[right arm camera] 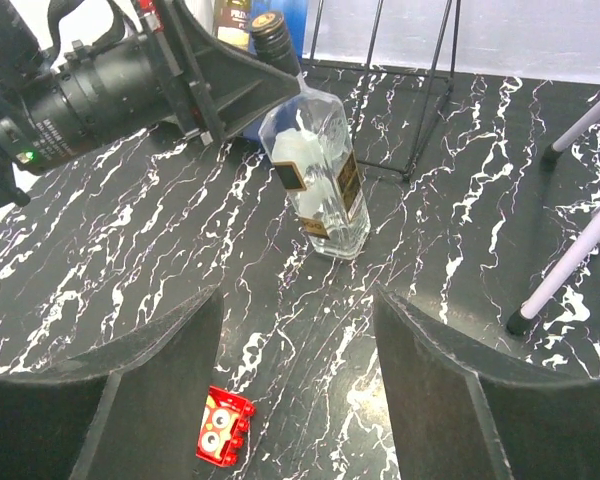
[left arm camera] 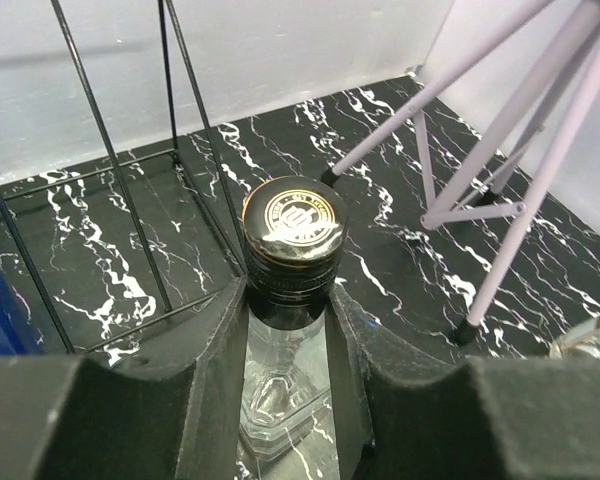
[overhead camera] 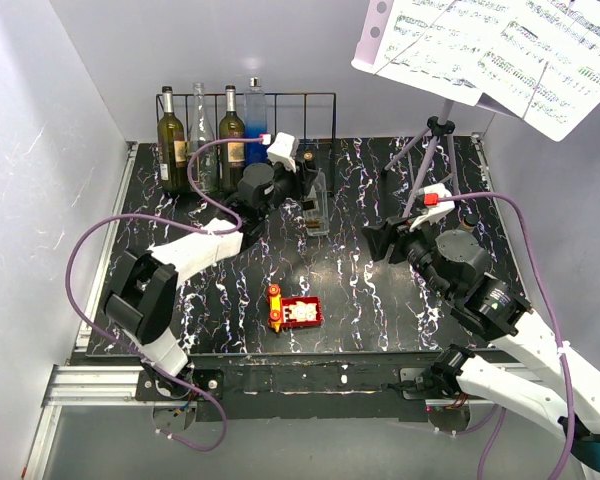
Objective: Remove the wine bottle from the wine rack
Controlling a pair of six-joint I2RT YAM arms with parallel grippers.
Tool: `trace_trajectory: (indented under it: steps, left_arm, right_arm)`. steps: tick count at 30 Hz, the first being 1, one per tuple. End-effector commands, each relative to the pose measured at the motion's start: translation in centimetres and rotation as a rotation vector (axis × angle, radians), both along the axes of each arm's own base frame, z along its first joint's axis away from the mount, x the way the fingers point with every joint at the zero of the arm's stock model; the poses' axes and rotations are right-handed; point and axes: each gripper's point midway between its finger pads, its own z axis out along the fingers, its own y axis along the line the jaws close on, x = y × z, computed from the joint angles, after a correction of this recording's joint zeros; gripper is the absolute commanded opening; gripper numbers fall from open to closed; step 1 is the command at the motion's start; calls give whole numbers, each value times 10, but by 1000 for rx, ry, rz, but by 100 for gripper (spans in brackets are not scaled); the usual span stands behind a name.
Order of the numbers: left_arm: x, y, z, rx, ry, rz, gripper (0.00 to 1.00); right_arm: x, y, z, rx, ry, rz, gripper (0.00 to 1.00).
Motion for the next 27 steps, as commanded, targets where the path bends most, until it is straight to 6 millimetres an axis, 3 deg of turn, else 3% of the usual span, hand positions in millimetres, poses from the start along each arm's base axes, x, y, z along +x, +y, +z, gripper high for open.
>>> trace_trajectory:
  steps: [1, 4, 12, 17, 20, 23, 24, 27]
  left_arm:
    - [-40, -12, 62, -107, -86, -123, 0]
    - [-63, -24, 60, -92, -79, -197, 0]
    - [-99, -47, 46, -23, -44, -300, 2]
    - [-118, -54, 44, -4, -36, -355, 33]
    - [-122, -50, 45, -10, -36, -354, 53]
    - [-123, -46, 47, -9, -30, -341, 65]
    - [-124, -45, 46, -8, -28, -340, 75]
    - [-128, -41, 47, -7, -30, -338, 82]
  right_arm:
    - [7, 1, 22, 41, -64, -25, 69]
    - [10, 1, 25, 38, -78, -32, 70]
    - [19, 6, 23, 30, -95, -51, 71]
    - [21, 11, 20, 30, -92, -37, 71]
    - [22, 14, 18, 36, -85, -30, 71]
    - [22, 18, 20, 42, -85, -18, 71]
    - [23, 19, 19, 41, -84, -17, 71]
    - [26, 23, 14, 24, -77, -14, 71]
